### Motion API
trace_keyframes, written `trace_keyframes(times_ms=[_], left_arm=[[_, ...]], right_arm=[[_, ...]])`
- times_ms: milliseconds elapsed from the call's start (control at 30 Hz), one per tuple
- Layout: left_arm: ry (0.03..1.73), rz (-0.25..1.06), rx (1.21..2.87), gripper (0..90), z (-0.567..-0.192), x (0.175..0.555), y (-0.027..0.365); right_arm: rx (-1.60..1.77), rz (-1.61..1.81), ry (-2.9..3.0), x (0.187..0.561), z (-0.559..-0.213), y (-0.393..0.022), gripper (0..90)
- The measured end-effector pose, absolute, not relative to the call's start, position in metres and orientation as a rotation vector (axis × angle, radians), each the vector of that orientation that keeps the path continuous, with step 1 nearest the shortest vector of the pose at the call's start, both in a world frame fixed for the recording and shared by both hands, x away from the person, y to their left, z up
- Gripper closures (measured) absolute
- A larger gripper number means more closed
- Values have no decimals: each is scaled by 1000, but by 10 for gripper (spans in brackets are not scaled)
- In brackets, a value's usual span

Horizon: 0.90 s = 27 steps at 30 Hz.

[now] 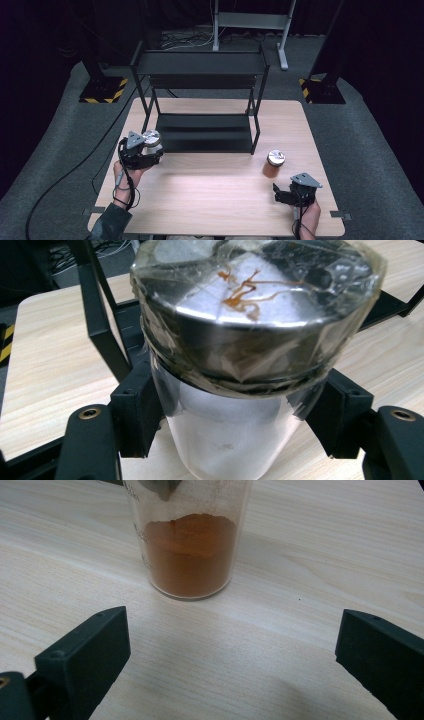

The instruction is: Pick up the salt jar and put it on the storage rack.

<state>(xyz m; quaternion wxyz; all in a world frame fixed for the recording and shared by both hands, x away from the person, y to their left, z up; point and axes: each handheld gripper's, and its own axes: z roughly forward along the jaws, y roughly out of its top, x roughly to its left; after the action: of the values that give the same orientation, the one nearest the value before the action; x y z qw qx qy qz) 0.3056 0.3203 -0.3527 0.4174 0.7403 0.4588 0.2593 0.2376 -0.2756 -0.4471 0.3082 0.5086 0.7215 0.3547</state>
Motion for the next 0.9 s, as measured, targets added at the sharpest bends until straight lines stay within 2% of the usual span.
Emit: trace_keyframes(times_ms=[900], left_arm=[[1090,656,1870,305,-330,315,313]], right_arm=[[1345,930,1920,239,-446,-275,0]])
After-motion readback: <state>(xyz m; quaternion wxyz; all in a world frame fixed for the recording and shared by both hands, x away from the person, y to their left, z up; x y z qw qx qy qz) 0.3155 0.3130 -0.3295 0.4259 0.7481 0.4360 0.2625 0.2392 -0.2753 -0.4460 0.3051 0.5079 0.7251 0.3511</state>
